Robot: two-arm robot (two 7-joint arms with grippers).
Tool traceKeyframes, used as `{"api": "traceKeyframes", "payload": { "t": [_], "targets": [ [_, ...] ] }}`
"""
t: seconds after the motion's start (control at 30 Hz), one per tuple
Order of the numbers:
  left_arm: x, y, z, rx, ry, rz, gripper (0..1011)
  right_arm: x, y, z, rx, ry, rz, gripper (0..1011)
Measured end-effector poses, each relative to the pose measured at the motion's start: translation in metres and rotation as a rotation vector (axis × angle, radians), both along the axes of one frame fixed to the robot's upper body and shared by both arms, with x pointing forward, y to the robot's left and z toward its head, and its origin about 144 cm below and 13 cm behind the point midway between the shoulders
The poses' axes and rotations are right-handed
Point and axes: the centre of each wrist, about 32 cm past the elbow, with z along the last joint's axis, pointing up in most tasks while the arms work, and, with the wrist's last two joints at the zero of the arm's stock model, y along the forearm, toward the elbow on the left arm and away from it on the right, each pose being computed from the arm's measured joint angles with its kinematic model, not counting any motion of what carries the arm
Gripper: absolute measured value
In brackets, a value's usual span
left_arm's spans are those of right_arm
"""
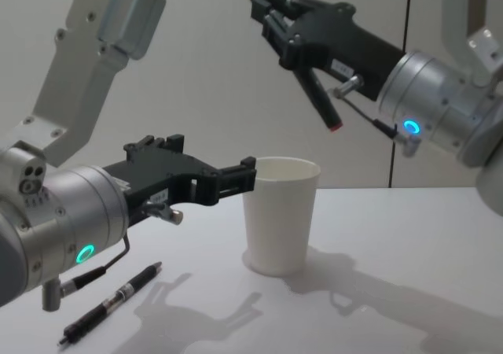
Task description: Place the pen into the pen holder.
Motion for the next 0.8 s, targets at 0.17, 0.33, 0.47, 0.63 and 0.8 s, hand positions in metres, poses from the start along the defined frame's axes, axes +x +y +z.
{"api": "traceKeyframes", "payload": {
  "t": [0.17, 0.33, 0.47, 0.63, 0.8],
  "targets": [
    [0.0, 0.0, 0.0, 0.0, 0.0, 0.0, 1004, 0.008, 0.005, -0.005, 0.003, 0.03, 0.03, 161],
    [0.0, 0.0, 0.0, 0.0, 0.0, 0.0, 1004, 0.014, 0.011, -0.01, 0.004, 0.057, 0.053, 161],
    [0.0, 0.0, 0.0, 0.0, 0.0, 0.0, 1004, 0.02, 0.016, -0.014, 0.001, 0.075, 0.073, 161],
    [0.0, 0.0, 0.0, 0.0, 0.0, 0.0, 1004, 0.024, 0.02, -0.017, -0.003, 0.088, 0.084, 161],
    [0.0, 0.0, 0.0, 0.0, 0.0, 0.0, 1004, 0.029, 0.023, -0.02, -0.005, 0.095, 0.092, 225]
  ]
}}
